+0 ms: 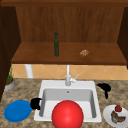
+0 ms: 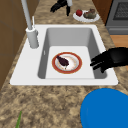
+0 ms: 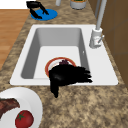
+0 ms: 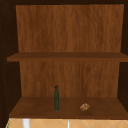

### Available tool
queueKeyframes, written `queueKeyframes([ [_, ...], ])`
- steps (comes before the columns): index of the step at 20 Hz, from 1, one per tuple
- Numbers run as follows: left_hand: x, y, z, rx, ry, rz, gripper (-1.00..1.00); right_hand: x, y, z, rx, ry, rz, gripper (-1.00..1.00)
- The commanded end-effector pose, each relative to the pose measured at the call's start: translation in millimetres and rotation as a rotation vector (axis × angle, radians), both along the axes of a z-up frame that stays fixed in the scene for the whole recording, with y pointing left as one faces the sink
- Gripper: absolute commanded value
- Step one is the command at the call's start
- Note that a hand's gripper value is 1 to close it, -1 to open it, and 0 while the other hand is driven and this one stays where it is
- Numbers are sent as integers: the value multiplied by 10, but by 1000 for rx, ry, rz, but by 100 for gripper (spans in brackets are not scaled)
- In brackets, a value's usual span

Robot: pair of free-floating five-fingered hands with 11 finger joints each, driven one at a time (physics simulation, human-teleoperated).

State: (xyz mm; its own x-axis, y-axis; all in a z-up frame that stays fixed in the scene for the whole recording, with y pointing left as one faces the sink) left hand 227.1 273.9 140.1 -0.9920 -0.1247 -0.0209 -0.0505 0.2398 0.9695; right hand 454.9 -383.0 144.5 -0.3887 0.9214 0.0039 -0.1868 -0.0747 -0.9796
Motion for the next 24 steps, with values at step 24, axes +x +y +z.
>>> queueKeyframes([
  [24,0,0,0,0,0,0,0,-1072,-1504,-130,23,-1,-4,-100],
])
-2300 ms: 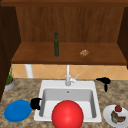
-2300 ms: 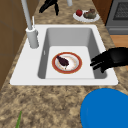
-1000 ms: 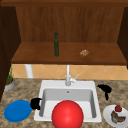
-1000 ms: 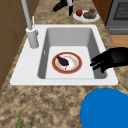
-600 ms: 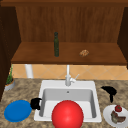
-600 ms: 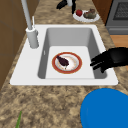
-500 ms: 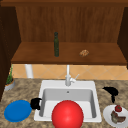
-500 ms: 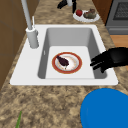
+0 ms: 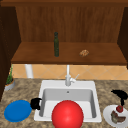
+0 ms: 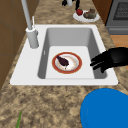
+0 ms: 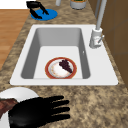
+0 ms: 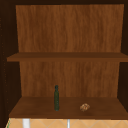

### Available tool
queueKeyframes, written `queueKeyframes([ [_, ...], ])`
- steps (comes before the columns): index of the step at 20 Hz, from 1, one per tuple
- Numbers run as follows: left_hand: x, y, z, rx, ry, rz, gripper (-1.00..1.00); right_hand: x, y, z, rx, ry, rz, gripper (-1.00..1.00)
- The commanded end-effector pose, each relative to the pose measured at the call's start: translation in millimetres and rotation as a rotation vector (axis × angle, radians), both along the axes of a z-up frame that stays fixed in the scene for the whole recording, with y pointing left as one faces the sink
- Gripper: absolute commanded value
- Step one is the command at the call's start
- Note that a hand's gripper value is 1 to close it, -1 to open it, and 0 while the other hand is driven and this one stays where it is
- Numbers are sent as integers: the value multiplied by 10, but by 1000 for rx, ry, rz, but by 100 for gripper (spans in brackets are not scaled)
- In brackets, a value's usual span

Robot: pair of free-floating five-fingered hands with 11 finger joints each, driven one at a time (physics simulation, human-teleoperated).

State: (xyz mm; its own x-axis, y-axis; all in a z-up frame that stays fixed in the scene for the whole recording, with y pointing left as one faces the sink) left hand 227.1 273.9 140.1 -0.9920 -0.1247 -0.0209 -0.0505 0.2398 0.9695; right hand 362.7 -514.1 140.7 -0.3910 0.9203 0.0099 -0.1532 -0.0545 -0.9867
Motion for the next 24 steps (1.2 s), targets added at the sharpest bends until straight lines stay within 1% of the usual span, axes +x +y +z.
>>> queueKeyframes([
  [1,0,0,0,0,0,0,0,-190,-273,-107,3,24,-7,-100],
  [3,0,0,0,0,0,0,0,-274,-339,-123,11,-2,-19,-100],
  [4,0,0,0,0,0,0,0,-262,-352,-129,16,-3,-20,-100],
  [7,0,0,0,0,0,0,0,-229,-378,-120,-9,0,-40,-100],
  [10,0,0,0,0,0,0,0,-247,-423,-99,-21,12,-56,-100],
  [14,0,0,0,0,0,0,0,-468,-454,-121,-30,12,-61,-100],
  [15,0,0,0,0,0,0,0,-559,-461,-115,-34,10,-57,-100],
  [17,0,0,0,0,0,0,0,-748,-494,-104,-30,7,-68,-100],
  [20,0,0,0,0,0,0,0,-943,-552,26,-32,43,-60,-100],
  [21,0,0,0,0,0,0,0,-918,-511,139,-69,52,-60,-100],
  [22,0,0,0,0,0,0,0,-891,-511,190,-88,67,-57,-100],
  [24,0,0,0,0,0,0,0,-873,-477,234,-100,132,-49,-100],
])
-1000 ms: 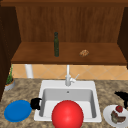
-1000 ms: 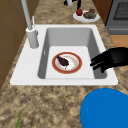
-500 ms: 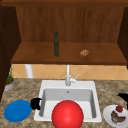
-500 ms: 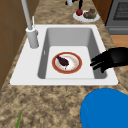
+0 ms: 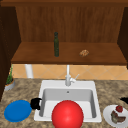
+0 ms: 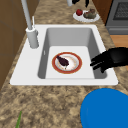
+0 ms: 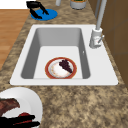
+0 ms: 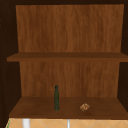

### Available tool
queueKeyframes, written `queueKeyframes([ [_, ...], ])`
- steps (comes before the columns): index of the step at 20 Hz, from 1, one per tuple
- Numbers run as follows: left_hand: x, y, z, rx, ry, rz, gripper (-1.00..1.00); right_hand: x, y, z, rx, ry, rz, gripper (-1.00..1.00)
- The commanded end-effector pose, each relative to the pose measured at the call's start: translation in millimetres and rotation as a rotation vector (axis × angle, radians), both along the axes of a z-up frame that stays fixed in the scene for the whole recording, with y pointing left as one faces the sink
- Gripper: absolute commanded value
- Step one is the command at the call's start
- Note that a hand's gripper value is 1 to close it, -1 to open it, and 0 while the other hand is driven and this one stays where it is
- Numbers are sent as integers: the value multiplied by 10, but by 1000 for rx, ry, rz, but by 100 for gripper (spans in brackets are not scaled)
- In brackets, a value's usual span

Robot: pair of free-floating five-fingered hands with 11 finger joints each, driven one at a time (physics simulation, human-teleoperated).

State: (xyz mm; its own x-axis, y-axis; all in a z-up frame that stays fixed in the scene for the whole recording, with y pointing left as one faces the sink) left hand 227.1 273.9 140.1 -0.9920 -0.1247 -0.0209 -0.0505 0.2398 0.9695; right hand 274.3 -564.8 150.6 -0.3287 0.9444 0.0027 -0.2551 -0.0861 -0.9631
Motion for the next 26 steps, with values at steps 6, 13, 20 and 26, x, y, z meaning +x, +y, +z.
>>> queueKeyframes([
  [6,0,0,0,0,0,0,0,146,177,257,-80,193,9,-100],
  [13,0,0,0,0,0,0,0,-151,416,298,-129,294,-6,-100],
  [20,0,0,0,0,0,0,0,-82,628,364,-136,343,9,-100],
  [26,0,0,0,0,0,0,0,-172,860,425,-164,357,-39,-100],
])
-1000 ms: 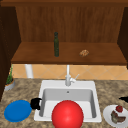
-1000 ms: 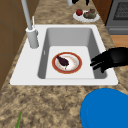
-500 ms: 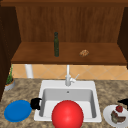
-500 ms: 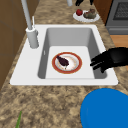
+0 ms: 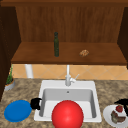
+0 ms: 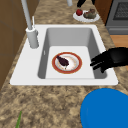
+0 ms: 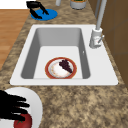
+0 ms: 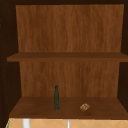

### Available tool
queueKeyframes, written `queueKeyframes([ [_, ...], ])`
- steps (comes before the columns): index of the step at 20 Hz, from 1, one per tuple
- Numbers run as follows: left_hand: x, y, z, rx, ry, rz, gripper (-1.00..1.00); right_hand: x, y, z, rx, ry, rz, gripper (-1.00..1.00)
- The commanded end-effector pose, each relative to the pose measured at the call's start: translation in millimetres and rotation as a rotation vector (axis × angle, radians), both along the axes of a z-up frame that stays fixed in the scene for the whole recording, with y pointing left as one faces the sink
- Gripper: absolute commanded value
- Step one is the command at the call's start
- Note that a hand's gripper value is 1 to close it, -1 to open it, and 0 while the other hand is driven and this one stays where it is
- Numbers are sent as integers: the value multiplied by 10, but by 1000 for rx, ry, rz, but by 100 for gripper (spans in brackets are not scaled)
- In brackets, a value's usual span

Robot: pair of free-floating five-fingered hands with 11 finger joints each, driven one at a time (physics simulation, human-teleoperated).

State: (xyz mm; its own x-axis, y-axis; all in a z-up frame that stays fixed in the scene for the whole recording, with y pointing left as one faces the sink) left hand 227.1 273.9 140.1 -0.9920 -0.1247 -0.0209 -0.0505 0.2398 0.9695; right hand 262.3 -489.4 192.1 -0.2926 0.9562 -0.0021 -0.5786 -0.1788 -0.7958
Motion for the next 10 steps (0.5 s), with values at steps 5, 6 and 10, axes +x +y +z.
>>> queueKeyframes([
  [5,0,0,0,0,0,0,0,-160,164,21,-13,-37,5,-100],
  [6,0,0,0,0,0,0,0,-166,186,23,-12,-34,5,-100],
  [10,0,0,0,0,0,0,0,-201,272,20,-18,-24,5,-100],
])
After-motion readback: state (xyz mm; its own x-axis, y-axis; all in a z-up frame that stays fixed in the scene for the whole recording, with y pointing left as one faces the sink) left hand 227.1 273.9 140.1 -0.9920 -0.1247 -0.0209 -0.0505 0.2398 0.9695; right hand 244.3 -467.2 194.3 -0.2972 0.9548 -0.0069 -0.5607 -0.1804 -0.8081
